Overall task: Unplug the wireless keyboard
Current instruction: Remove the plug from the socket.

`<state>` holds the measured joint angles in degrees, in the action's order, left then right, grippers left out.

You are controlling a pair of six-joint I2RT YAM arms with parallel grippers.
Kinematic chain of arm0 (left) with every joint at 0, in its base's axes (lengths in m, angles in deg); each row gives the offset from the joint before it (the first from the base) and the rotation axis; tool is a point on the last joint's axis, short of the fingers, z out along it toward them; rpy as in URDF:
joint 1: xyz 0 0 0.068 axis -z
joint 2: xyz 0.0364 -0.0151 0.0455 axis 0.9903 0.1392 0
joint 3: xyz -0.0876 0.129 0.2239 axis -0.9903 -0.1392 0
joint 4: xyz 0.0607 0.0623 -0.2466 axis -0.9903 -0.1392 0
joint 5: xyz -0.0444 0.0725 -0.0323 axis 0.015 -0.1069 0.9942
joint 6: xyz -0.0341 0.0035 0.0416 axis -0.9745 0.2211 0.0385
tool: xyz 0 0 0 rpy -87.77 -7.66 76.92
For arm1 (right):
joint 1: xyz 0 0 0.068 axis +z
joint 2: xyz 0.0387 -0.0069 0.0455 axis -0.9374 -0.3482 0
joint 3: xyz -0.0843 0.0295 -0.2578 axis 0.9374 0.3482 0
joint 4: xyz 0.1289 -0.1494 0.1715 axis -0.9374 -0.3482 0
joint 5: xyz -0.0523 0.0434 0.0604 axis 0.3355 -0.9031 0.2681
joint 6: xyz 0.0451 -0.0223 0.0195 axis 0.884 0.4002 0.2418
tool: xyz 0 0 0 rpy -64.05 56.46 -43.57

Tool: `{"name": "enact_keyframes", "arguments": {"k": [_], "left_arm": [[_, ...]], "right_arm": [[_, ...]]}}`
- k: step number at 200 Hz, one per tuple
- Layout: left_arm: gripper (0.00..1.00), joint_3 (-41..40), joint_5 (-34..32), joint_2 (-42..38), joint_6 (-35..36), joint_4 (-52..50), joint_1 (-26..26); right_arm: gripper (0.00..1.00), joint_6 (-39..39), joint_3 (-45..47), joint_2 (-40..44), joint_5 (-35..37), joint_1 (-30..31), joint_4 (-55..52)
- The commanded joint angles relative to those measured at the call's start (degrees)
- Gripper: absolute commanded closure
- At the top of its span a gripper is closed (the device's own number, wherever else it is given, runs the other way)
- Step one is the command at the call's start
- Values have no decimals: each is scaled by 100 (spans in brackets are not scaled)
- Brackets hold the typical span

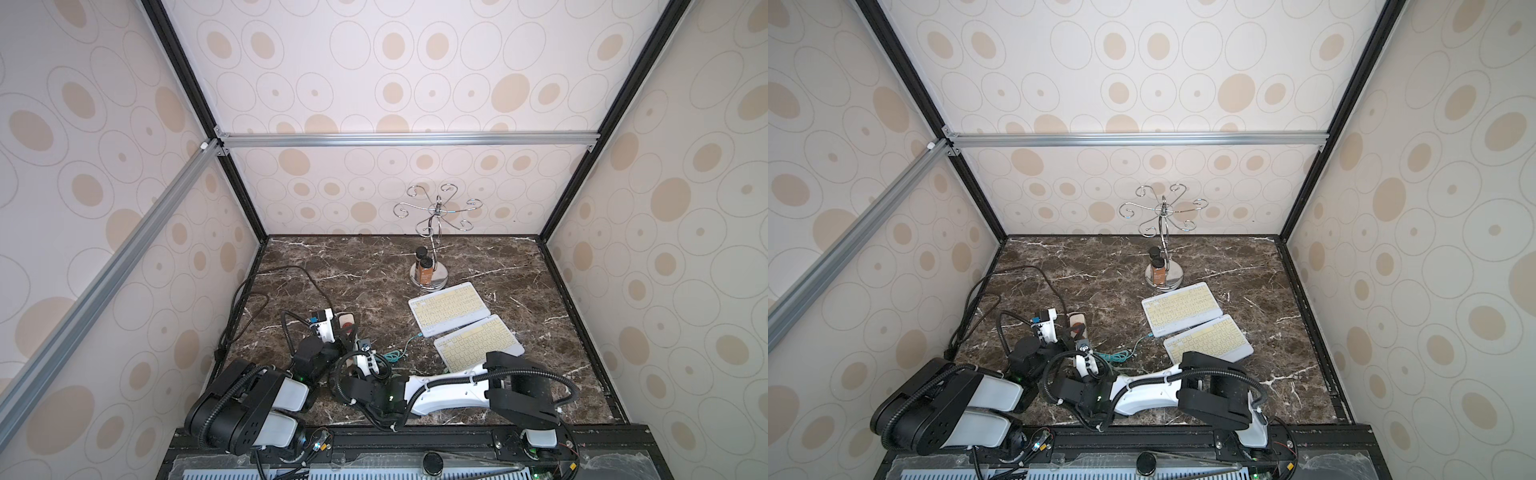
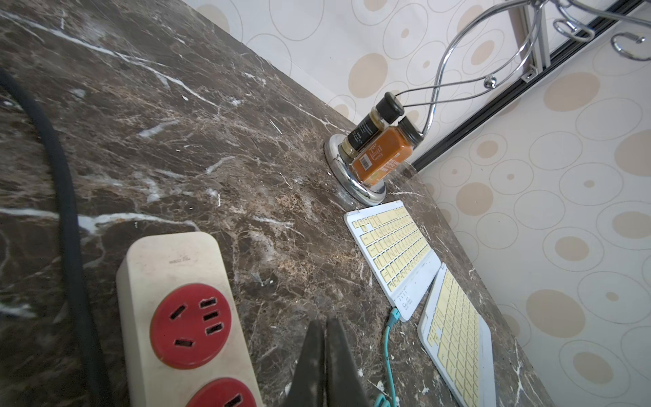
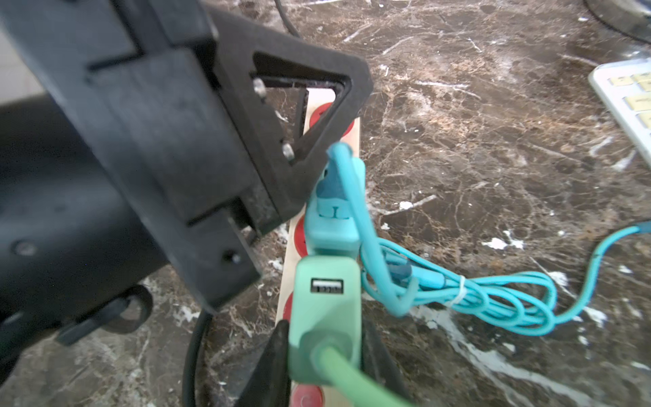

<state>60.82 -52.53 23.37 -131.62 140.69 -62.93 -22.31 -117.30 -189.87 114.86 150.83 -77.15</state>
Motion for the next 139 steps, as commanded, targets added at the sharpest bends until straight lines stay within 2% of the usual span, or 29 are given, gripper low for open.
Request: {"name": "enact_keyframes", "arguments": {"k": [1, 24, 87, 139], "left_arm": [[98, -200, 7, 339, -22, -562, -33], [100, -250, -36, 441, -89, -417, -31], [100, -152, -177, 271, 27, -857, -28], [100, 468, -559, -287, 478, -2402, -51]], "right_arm": [[100, 106, 232, -105, -580, -47, 291], [100, 190, -125, -282, -566, -46, -268], [100, 104, -185, -344, -578, -52, -181], [100, -46, 120, -228, -570, -49, 230]]}}
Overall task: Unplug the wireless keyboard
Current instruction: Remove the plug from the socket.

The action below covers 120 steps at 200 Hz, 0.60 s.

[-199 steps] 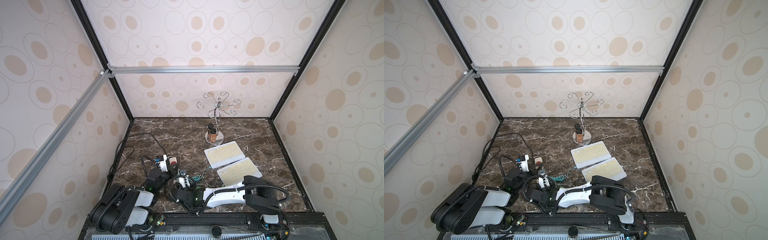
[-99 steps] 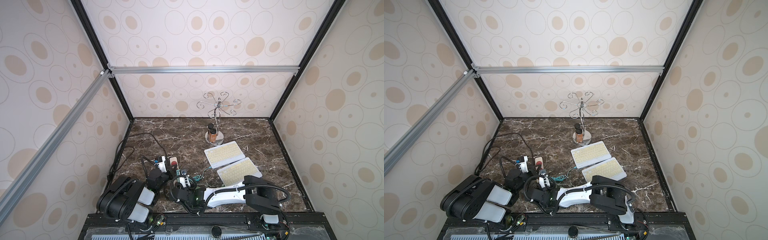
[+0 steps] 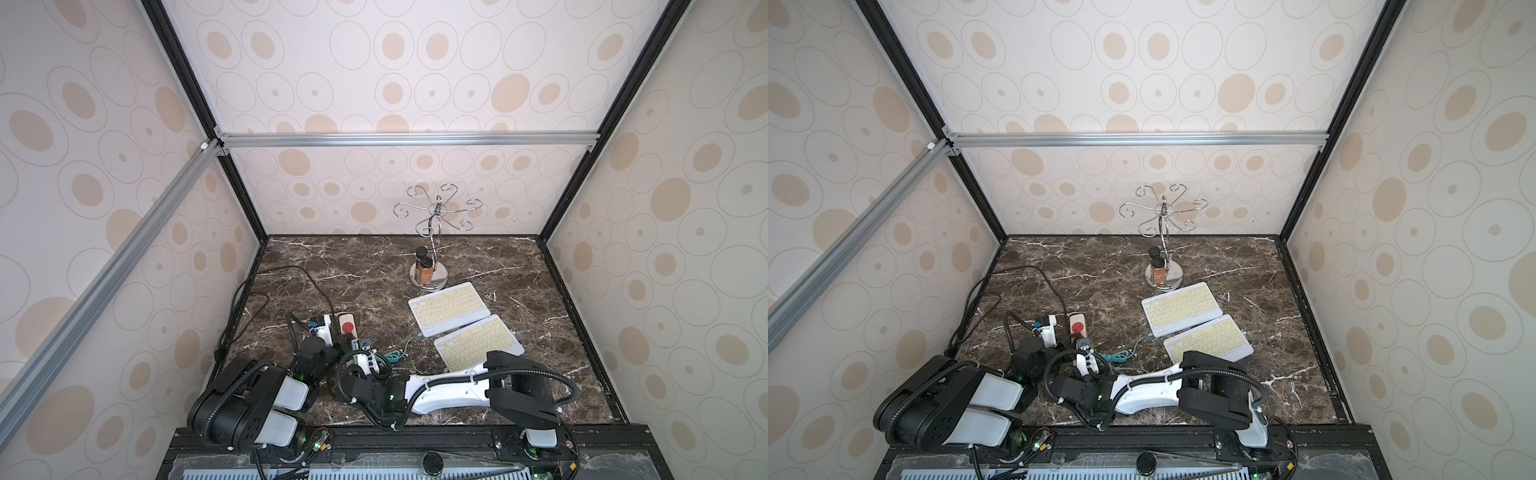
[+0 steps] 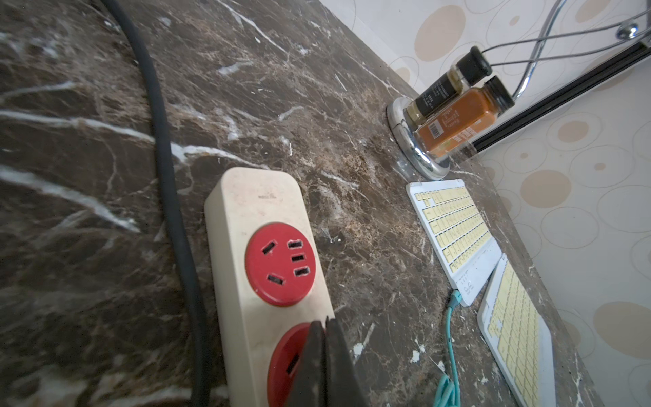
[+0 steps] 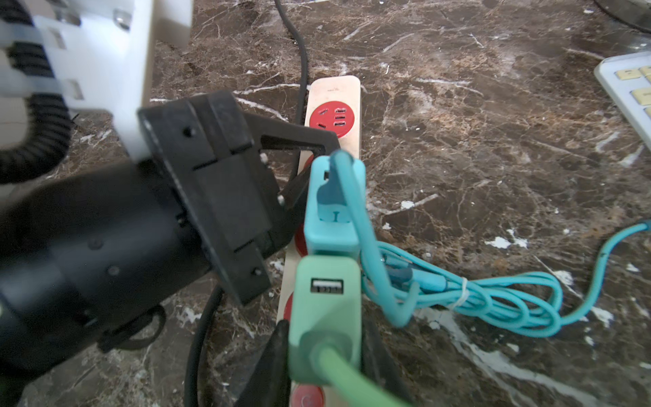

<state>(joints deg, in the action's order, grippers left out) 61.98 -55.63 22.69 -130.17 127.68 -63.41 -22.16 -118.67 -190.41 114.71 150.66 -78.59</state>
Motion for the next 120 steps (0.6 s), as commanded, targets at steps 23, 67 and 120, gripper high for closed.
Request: {"name": "enact_keyframes", "arguments": {"k": [23, 67, 120], "left_arm": [[97, 508, -390, -450, 447, -1390, -23], [95, 800, -194, -260, 500, -1346, -60], [100, 920, 283, 533, 384, -688, -171]], "right_arm": [[100, -208, 447, -149, -629, -32, 720], [100, -332, 637, 4, -625, 26, 785], [100, -254, 522, -67, -739, 43, 721]]}}
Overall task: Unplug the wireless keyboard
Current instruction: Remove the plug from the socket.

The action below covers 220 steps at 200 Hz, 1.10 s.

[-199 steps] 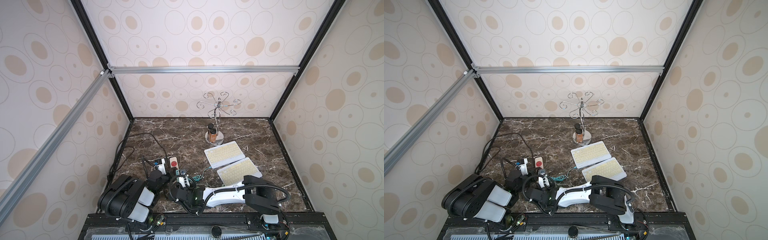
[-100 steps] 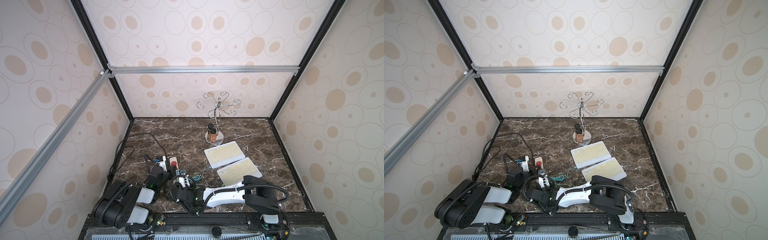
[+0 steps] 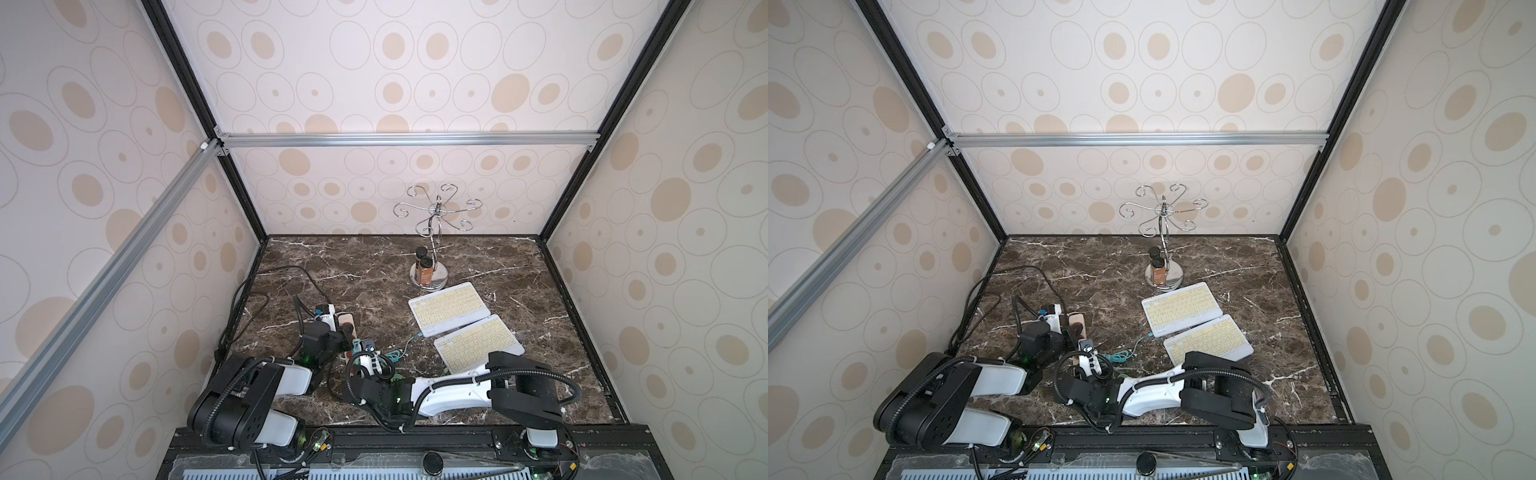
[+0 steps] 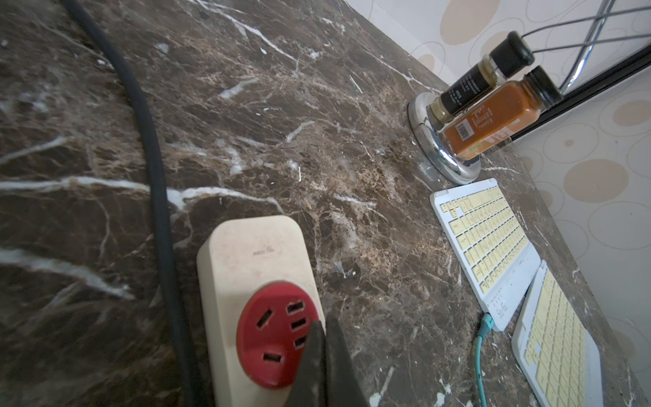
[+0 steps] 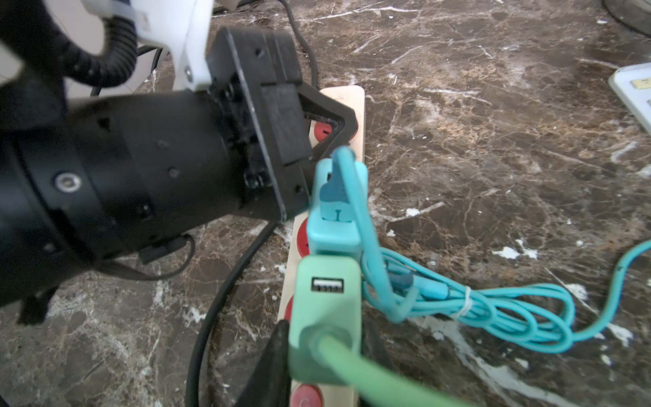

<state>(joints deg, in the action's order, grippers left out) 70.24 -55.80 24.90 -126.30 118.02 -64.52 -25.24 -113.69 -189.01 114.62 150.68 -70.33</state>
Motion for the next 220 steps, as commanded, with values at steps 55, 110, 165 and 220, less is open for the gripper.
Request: {"name": "enact_keyframes", "arguments": {"k": [55, 110, 165, 220], "left_arm": [[100, -430, 322, 587, -156, 953, -195], [100, -680, 645, 1475, -353, 2026, -243], [100, -649, 752, 1957, -428, 2342, -292], [100, -615, 691, 1968, -343, 2227, -297]], "right_arm": [[100, 299, -799, -458, -411, 42, -1627], [100, 170, -25, -261, -1184, -82, -69], [100, 216, -865, -481, -871, -52, -1467], [100, 190, -541, -259, -743, -43, -1017]]}}
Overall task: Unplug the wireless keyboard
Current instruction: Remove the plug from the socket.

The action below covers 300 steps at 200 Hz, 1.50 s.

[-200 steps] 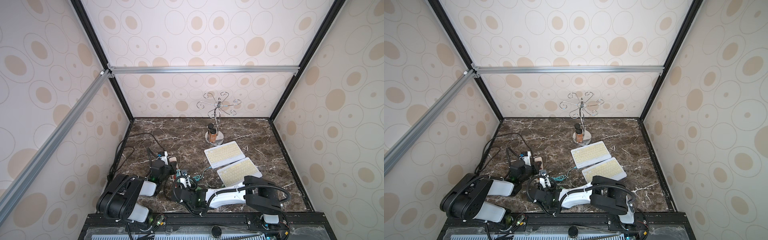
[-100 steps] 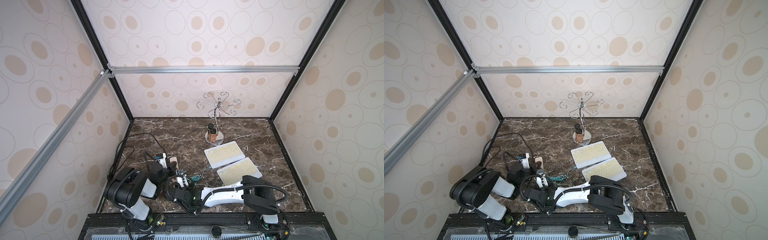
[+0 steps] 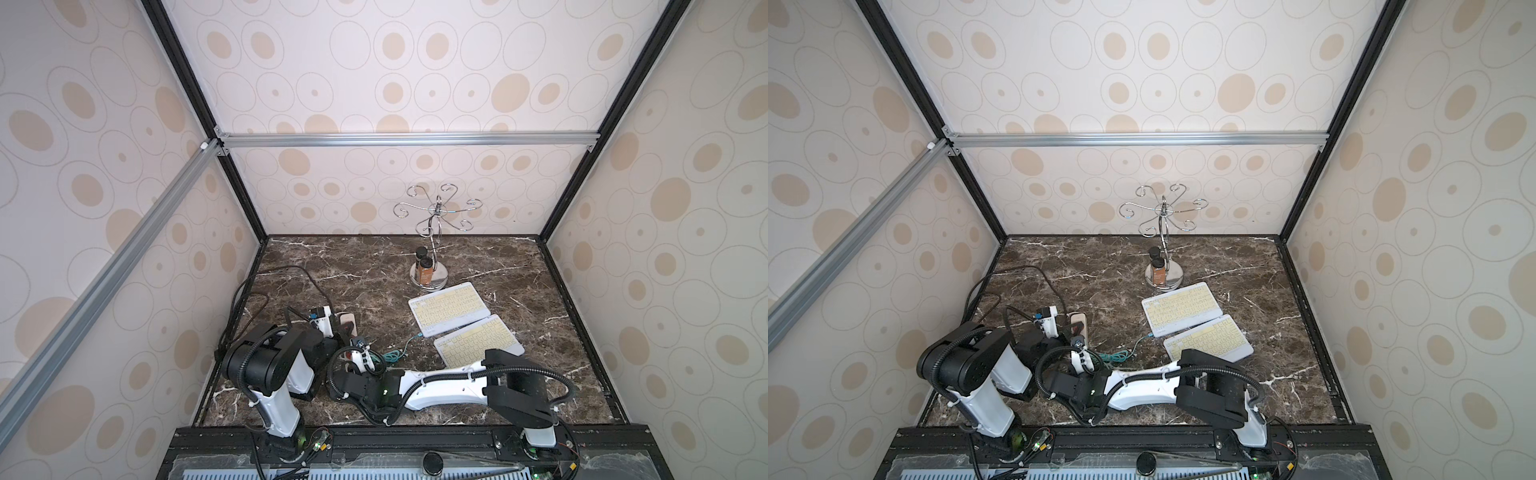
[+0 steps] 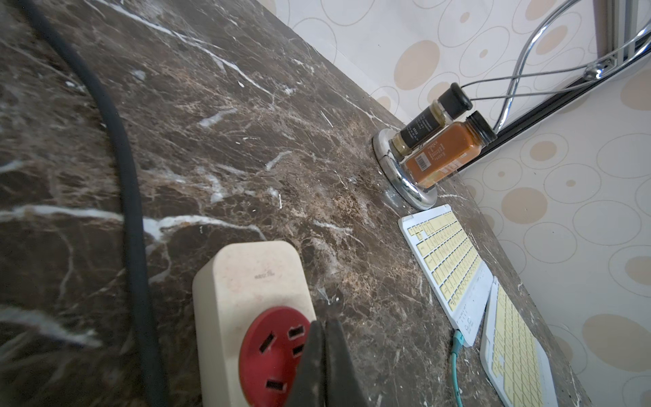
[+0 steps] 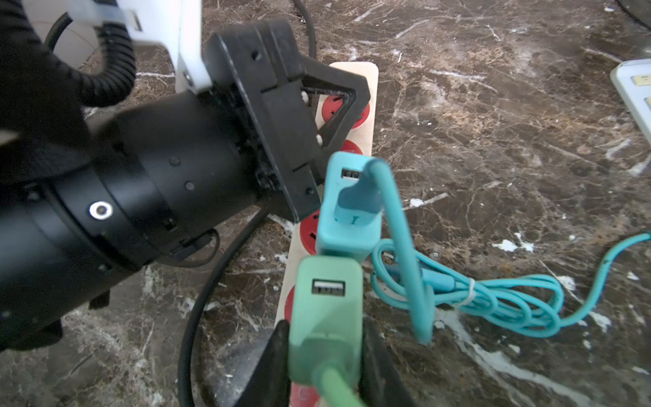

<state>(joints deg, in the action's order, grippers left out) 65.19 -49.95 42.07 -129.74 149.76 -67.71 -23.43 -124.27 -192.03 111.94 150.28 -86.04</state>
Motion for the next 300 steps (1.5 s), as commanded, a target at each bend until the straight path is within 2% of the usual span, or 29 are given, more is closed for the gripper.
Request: {"name": "enact_keyframes", "arguments": {"k": [1, 22, 53, 77, 93, 113, 127, 182, 198, 211, 230, 240, 275, 300], "left_arm": [[100, -110, 105, 250, 2, -946, 22], [100, -118, 47, 224, 41, -1002, 22], [100, -127, 31, 91, 182, -1124, 21], [100, -155, -55, -4, 303, -1214, 18], [100, -158, -75, -10, 374, -1259, 22], [100, -162, -10, 36, 390, -1193, 22], [100, -175, 17, 47, 390, -1150, 20], [100, -162, 7, 53, 425, -1170, 23], [100, -158, 0, 68, 434, -1181, 22], [100, -145, -5, 83, 443, -1191, 17], [100, -153, -26, 91, 452, -1182, 16], [100, -153, -24, 96, 451, -1169, 15], [100, -169, -9, 91, 434, -1148, 22], [100, -170, -9, 109, 424, -1130, 21]], "right_arm": [[100, 6, 551, 55, -483, -9, 602], [100, 34, 921, 269, -525, -51, 1017], [100, 17, 157, -25, -453, -16, -64], [100, -64, -147, -186, -385, 48, -257], [100, -45, 71, -100, -468, 17, 71], [100, 1, 792, 229, -702, -79, 980], [100, 40, 962, 356, -668, -101, 1083], [100, -62, -264, -195, -509, -31, -466], [100, 21, -380, -255, -439, -19, -666], [100, 65, -115, -130, -520, -28, -324], [100, -20, 695, 218, -970, -127, 974], [100, -48, 837, 324, -971, -141, 1153], [100, 114, -322, -95, -628, -97, -685], [100, 175, -656, -323, -466, -33, -1017]]}}
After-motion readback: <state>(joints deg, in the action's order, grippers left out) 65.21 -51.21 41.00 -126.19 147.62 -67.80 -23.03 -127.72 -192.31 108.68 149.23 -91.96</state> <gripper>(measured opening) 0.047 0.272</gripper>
